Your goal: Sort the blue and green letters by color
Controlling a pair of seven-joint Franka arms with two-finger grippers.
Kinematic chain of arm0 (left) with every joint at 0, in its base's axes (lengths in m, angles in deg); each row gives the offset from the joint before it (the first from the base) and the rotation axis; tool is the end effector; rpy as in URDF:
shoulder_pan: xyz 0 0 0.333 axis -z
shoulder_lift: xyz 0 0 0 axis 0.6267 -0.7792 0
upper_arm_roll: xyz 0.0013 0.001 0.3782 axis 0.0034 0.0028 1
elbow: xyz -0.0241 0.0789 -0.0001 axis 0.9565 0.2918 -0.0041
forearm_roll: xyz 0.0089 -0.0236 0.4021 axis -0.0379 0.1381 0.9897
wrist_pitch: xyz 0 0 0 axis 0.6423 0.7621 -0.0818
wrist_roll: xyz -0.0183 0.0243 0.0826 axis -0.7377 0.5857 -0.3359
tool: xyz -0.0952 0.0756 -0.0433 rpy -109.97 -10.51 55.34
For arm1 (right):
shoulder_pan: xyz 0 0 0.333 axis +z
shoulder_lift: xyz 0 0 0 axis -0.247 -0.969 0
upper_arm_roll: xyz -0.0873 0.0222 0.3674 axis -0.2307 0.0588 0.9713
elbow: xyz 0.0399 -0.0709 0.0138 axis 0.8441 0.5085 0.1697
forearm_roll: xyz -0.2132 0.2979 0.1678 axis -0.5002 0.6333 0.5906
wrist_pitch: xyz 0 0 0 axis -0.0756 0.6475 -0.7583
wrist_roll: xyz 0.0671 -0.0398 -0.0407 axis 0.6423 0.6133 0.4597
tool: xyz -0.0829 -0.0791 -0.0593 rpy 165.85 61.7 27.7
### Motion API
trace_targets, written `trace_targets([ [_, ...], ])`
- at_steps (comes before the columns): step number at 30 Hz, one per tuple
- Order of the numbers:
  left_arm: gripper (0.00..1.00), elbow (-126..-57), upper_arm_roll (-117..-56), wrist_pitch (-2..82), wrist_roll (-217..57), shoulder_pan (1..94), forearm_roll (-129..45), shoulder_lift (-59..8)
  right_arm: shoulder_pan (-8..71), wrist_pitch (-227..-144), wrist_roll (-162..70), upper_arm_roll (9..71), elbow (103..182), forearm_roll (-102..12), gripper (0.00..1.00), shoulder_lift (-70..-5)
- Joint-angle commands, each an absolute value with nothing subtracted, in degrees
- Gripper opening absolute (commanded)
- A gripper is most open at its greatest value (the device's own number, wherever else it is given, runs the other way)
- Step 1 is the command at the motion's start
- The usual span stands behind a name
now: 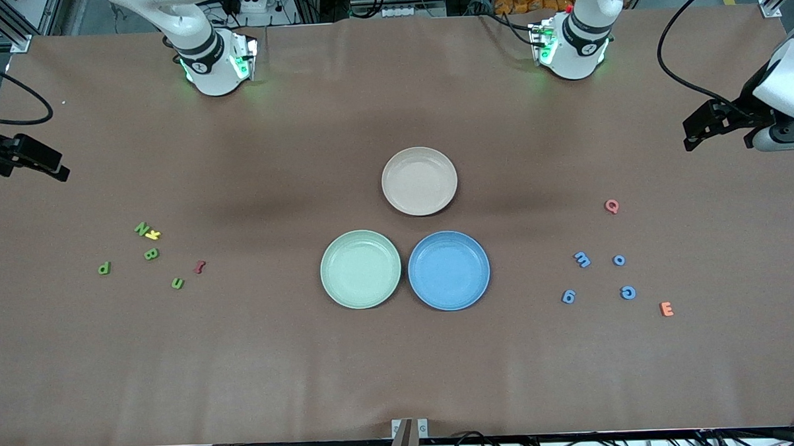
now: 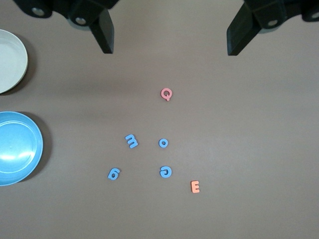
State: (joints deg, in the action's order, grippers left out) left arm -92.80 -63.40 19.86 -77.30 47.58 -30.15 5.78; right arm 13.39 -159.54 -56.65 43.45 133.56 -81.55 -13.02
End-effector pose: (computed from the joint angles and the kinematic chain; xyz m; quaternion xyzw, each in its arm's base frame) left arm 0.5369 -0.0292 0.6357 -0.9996 0.0080 -0.0147 0.0213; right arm 0.5582 -0.0274 0.6701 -0.9973 0.0736 0.0005 0.0054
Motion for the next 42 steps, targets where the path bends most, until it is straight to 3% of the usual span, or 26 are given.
trace_targets([
  [1, 1.00, -92.15, -63.67, 19.42, -77.20, 47.86, -29.30, 4.74, 14.04, -159.95, -57.20, 42.92, 134.04, -82.23, 1.00, -14.03],
  [17, 1.00, -91.79, -63.94, 28.02, -77.20, 48.56, -29.39, -4.31, 13.60, -169.52, -54.74, 42.83, 134.57, -81.61, 1.00, -25.46],
  [27, 1.00, -90.22, -64.73, 37.35, -77.02, 48.74, -30.27, -13.54, 11.76, -187.53, -56.93, 42.83, 145.47, -81.44, 1.00, -28.27],
  [42, 1.00, -84.59, -66.05, 41.56, -77.20, 49.18, -35.46, -25.58, 10.87, -190.18, -64.49, 42.83, 145.73, -73.97, 1.00, -36.53],
])
